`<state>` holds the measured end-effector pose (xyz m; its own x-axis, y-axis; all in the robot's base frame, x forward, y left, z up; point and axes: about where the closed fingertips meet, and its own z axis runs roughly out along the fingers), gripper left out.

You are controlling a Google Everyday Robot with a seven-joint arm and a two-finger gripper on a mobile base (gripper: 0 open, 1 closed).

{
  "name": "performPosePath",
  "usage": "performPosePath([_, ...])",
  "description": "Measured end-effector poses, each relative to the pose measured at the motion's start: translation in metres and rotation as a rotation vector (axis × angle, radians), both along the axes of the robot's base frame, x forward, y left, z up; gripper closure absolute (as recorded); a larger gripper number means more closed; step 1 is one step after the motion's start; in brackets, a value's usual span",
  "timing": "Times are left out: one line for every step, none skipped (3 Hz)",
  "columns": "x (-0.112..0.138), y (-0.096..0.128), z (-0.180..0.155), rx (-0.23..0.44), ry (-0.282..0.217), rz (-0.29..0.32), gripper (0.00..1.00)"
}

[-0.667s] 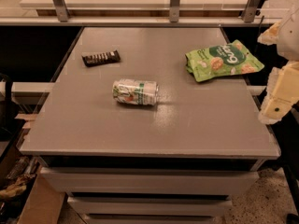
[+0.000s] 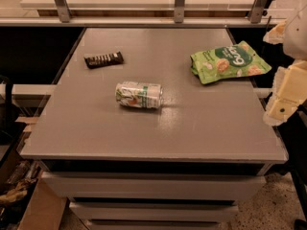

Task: Place 7up can upright

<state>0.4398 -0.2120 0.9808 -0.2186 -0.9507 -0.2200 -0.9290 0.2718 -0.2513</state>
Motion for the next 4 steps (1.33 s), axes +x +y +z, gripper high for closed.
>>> performPosePath([0.011,0.035,0.006,-0.001,0.006,0.053,0.00])
performPosePath([0.033,0.094,0.011,-0.006,0.018,0.132,0.00])
performPosePath([0.055,0.151,0.001,-0.023,0.043,0.156,0.00])
performPosePath([0.058,0.163,0.003,-0.012,0.032,0.149,0.00])
